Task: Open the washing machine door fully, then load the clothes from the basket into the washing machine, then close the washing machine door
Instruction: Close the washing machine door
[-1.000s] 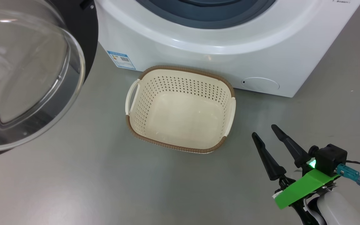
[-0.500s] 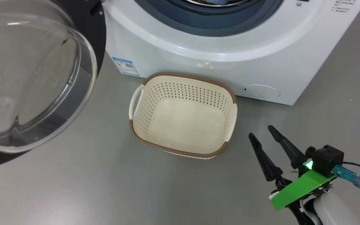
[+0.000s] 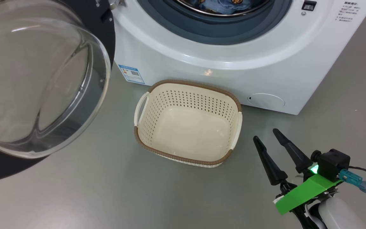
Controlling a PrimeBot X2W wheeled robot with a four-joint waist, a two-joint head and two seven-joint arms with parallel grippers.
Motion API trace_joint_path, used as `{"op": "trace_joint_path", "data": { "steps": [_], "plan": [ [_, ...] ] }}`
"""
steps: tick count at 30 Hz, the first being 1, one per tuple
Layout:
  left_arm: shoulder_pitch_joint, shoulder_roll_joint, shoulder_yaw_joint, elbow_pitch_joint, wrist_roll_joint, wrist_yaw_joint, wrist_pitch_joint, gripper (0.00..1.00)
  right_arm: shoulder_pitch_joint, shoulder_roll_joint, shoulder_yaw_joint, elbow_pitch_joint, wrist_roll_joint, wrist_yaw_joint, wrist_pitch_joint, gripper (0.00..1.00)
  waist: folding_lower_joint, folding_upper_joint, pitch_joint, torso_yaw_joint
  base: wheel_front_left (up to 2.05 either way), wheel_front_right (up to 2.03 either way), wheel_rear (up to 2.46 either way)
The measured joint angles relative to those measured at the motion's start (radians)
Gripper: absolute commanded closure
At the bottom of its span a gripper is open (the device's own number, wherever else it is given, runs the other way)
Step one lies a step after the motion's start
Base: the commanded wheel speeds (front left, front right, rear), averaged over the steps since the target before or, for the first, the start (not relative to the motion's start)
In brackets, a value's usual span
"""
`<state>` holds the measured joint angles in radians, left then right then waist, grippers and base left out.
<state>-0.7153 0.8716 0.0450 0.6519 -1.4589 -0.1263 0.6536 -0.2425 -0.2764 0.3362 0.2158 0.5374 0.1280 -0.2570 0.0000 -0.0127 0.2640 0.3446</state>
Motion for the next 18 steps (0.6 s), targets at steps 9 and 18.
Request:
{"op": "trace_joint_path", "data": {
  "steps": [9,18],
  "plan": [
    [0.033,0.008,-0.018,-0.067,-0.023,0.0,0.081,1.0,0.019,0.013,-0.011,0.001,0.0,0.0,0.0,0.0,0.0,0.0,-0.026,0.007,0.0,0.0,0.0],
    [0.063,0.014,-0.037,-0.145,-0.068,0.0,0.157,1.0,0.025,0.023,-0.021,0.001,0.0,0.0,0.0,0.0,0.0,0.0,-0.049,0.014,0.0,0.0,0.0]
  ]
}}
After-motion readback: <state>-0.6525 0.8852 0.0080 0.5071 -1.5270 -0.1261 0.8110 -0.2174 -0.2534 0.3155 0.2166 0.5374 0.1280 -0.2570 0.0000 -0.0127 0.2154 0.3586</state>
